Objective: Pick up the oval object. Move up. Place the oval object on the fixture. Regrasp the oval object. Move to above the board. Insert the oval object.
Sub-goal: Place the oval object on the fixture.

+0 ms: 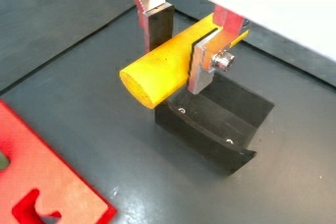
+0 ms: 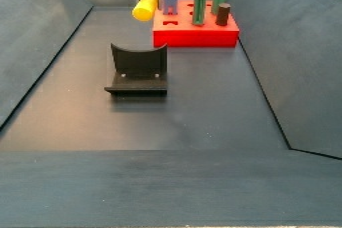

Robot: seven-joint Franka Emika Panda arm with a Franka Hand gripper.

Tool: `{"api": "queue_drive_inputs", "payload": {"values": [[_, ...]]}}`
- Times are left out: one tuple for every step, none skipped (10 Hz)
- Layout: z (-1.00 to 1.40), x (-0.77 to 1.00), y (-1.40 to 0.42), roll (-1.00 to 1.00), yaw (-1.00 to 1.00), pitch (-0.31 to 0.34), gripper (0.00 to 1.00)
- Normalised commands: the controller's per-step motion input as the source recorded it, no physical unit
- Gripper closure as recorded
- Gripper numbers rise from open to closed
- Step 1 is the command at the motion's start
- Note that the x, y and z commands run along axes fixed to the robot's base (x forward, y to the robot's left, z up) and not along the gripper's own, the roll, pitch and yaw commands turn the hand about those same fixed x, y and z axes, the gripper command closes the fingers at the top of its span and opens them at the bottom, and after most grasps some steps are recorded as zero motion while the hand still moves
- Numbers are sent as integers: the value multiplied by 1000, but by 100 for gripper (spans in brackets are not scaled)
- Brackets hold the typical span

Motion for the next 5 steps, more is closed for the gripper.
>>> {"api": "queue_drive_inputs", "payload": {"values": [[411, 368, 709, -1000, 155, 10, 100], [391, 344, 705, -1000, 125, 12, 100], [266, 240, 583, -1000, 93, 37, 100], [134, 168, 418, -1000, 80, 44, 100], [41, 132, 178, -1000, 65, 64, 100]]}}
